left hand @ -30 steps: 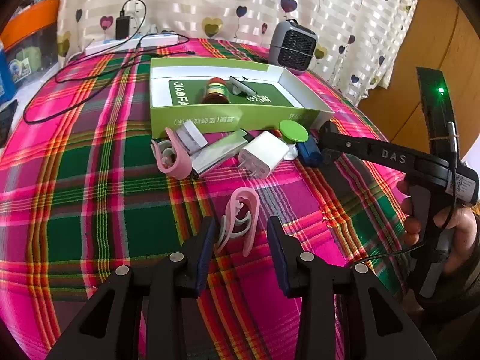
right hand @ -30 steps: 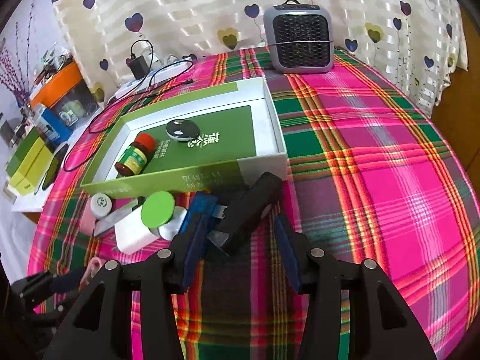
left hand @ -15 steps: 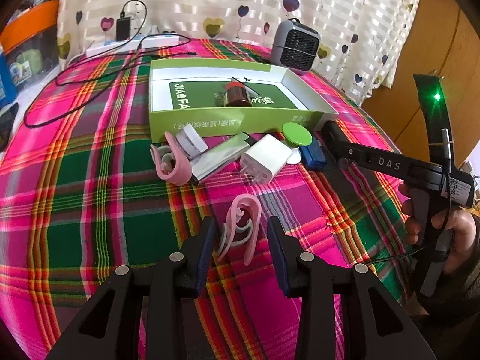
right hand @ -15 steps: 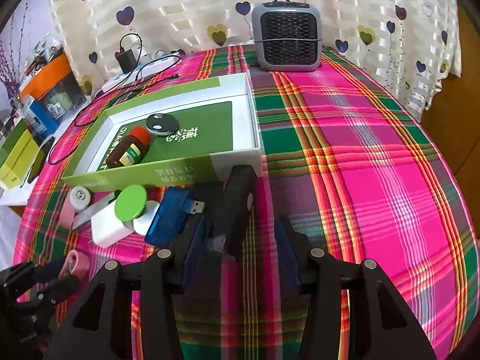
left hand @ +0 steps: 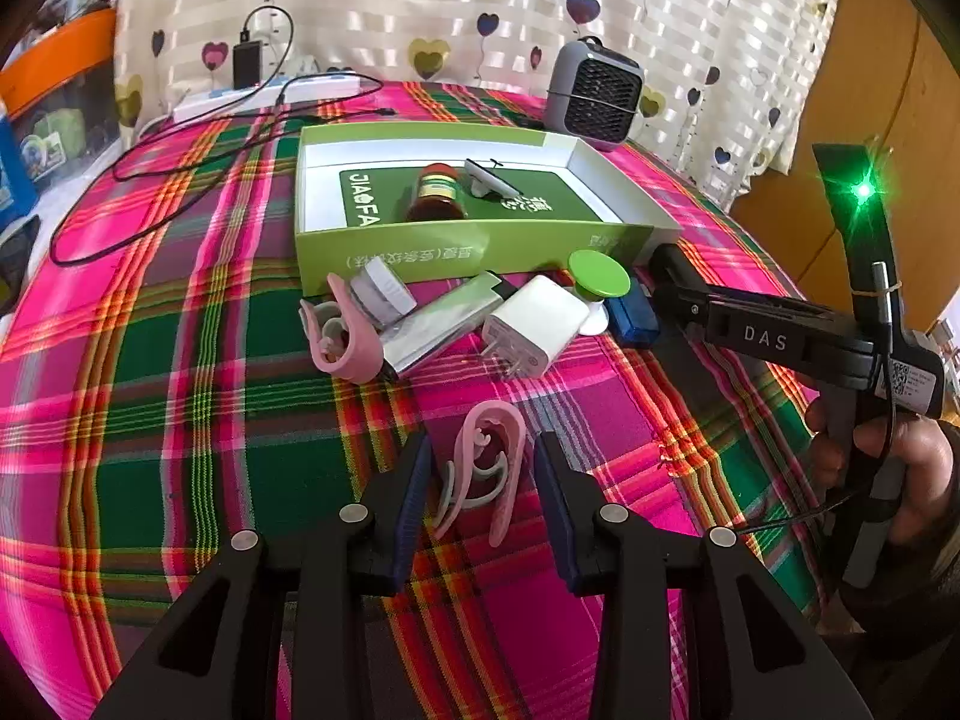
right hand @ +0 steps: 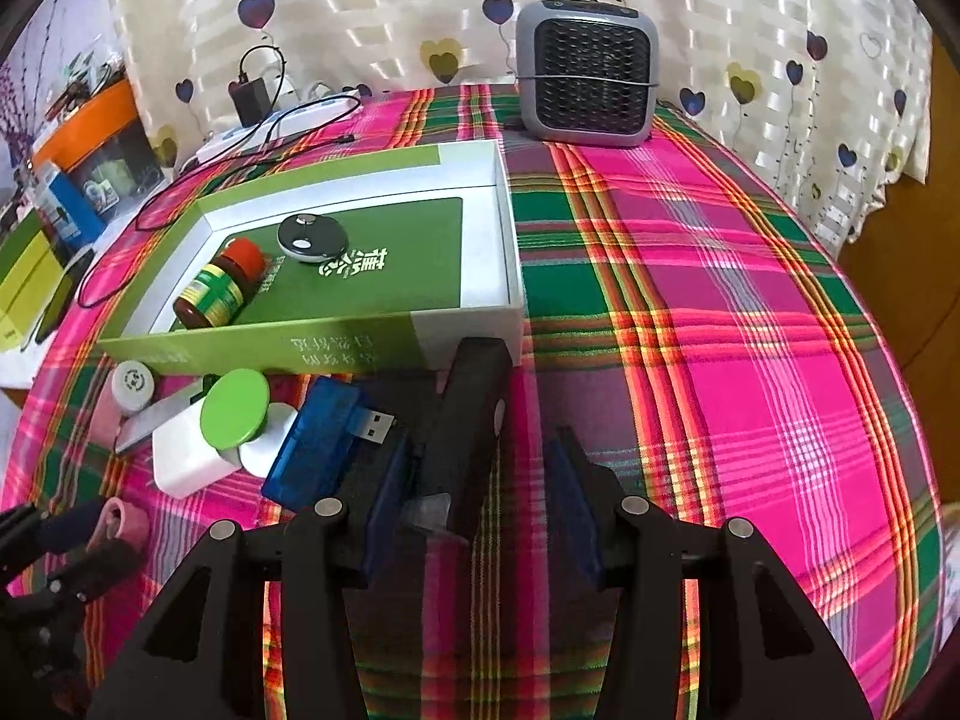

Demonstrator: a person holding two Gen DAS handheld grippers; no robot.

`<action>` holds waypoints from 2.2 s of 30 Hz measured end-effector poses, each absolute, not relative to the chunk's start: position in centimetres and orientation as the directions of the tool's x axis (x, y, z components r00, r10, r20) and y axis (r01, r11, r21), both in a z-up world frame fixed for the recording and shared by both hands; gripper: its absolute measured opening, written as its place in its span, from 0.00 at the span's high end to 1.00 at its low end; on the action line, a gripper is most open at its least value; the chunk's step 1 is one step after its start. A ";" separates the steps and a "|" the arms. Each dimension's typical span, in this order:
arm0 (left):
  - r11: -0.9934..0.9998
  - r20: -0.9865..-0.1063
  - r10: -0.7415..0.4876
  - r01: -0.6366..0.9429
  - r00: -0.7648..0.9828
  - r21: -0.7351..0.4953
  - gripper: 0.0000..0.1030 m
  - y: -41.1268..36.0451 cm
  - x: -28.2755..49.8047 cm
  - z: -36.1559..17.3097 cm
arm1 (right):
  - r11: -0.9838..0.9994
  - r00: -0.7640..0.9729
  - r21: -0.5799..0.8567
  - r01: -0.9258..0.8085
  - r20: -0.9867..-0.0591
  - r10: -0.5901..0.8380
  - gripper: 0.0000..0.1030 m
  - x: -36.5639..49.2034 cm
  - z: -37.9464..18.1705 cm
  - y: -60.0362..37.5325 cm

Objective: Organize rigid objects
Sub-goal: 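Grasp the pink clip with the left gripper while the right gripper grasps the black rectangular device, then carry the pink clip and black device into the green box and release both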

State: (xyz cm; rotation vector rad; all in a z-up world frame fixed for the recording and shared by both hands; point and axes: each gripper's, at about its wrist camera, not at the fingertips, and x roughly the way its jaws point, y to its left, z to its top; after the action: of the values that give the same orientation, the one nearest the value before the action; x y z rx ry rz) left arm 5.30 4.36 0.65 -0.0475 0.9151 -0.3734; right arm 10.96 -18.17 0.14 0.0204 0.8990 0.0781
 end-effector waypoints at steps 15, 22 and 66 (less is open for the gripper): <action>0.947 -0.765 -0.300 0.272 0.570 -0.169 0.77 4.5 5.2 0.6 | 0.997 0.633 0.027 -0.073 -0.771 0.067 0.71 10.7 0.1 -18.1; 0.947 -0.765 -0.300 0.273 0.570 -0.168 0.77 4.4 5.1 0.6 | 0.996 0.634 0.036 -0.078 -0.770 0.077 0.76 10.7 0.1 -18.1; 0.949 -0.742 -0.294 0.279 0.603 -0.150 0.78 4.2 5.3 2.9 | 0.992 0.671 0.081 -0.093 -0.732 0.122 0.76 9.3 2.3 -18.9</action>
State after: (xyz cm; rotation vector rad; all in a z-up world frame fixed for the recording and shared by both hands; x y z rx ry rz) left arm 5.28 4.22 2.88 -0.0189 0.8624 -0.3318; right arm 9.35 -18.89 2.31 0.0374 0.8270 0.1216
